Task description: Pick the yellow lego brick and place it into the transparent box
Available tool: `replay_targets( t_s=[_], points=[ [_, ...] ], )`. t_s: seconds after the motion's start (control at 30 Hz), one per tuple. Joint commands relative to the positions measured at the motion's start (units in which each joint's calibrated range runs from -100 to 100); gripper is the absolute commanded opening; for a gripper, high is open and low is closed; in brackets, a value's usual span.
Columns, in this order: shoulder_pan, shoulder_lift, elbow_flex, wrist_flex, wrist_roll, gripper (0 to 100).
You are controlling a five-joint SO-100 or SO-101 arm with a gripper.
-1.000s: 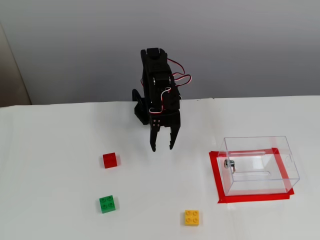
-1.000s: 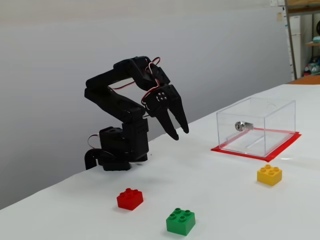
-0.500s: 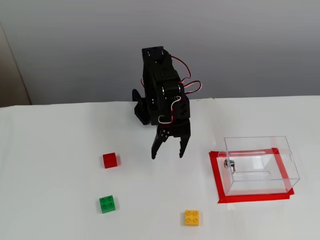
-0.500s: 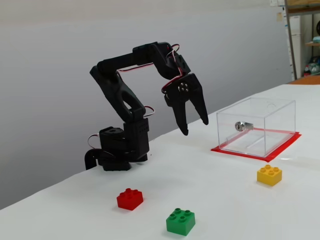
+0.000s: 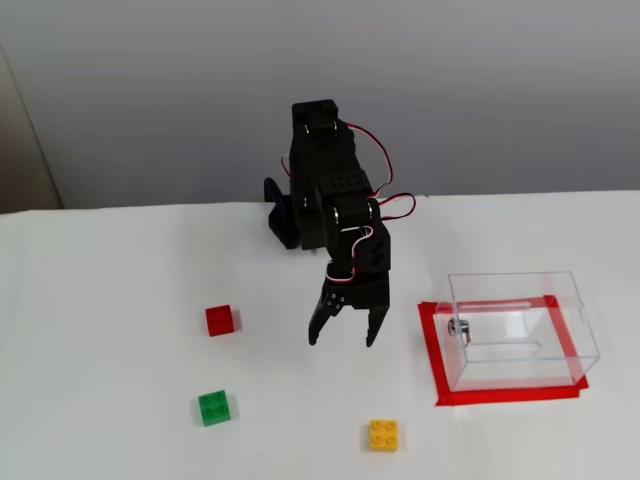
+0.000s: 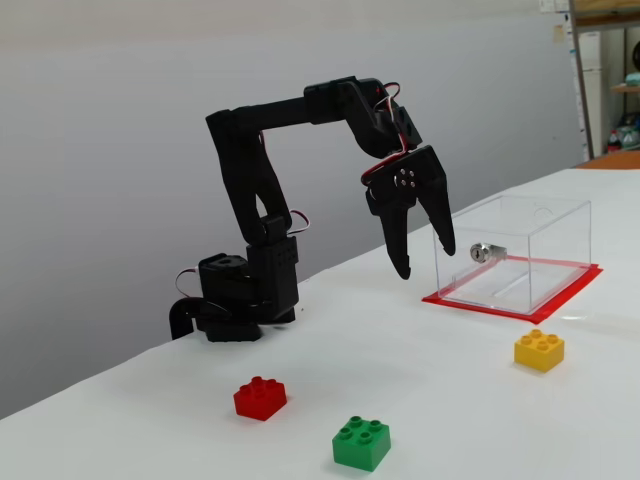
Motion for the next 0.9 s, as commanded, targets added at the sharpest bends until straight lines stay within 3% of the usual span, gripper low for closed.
replay_targets(
  t_s=[0.0,0.1,0.33,0.63,0.87],
  points=[
    [0.10,1.14,-3.69,-0.43,-0.54,33],
    [0.25,3.43,-5.50,-0.52,-1.06,34],
    [1.44,10.14,-6.94,-4.69,-1.63,47],
    [0.84,17.01,-7.49,-13.40,-1.63,47],
    [-0.49,23.37,-16.35,-13.57,-1.63,47]
  ],
)
